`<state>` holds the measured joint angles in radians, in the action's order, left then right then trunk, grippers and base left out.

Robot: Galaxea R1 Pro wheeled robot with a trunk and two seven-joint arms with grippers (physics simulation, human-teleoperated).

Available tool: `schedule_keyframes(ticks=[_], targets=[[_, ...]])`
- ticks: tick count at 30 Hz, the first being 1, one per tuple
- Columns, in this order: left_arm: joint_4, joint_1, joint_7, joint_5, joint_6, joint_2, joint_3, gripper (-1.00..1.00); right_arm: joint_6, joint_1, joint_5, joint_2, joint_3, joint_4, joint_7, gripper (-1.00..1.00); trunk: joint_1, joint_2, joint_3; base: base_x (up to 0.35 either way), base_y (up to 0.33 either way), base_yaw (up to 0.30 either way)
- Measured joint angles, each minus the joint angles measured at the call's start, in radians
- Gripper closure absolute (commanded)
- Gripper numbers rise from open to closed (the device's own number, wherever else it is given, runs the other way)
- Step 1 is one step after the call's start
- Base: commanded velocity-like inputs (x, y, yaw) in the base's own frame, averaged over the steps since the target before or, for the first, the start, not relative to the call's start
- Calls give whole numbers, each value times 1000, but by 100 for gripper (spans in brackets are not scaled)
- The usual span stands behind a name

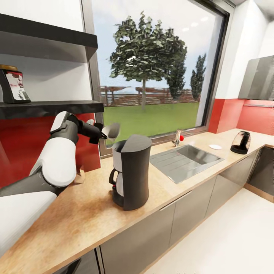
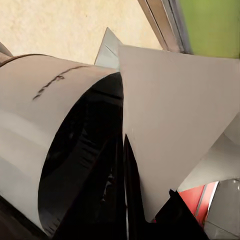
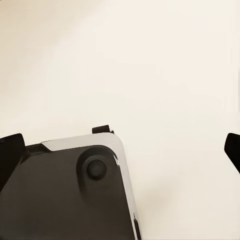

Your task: Set up a coffee station on the kitchen countertop: keep the coffee maker on the countertop, move the bottle of coffee from the kitchen shelf to the counter next to the coffee maker, place a paper coffee filter on top of the coffee maker, put the saucer next to the coffee maker with the coffee cup on the saucer, and place the electric kettle next to the coffee maker.

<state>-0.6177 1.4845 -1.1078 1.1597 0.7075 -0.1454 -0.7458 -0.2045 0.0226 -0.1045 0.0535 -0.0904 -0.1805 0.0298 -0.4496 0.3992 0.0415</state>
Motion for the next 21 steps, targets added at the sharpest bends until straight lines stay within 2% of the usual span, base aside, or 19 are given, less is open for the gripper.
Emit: schedule_keyframes(ticks=[6,8,13,21], targets=[[0,0,3,1,-53,-1,3,100,0,0,0,0,0,0,0,-100,0,0,0,0,0,-29],[0,-1,22,1,-61,-2,3,100,0,0,0,0,0,0,0,-100,0,0,0,0,0,-1],[-2,27,21,7,-57,-4,3,100,1,0,-1,-16,2,-3,3,-100,0,0,0,0,0,0],[-2,28,20,9,-57,-5,3,100,1,0,-2,-20,2,-3,3,-100,0,0,0,-7,0,0]])
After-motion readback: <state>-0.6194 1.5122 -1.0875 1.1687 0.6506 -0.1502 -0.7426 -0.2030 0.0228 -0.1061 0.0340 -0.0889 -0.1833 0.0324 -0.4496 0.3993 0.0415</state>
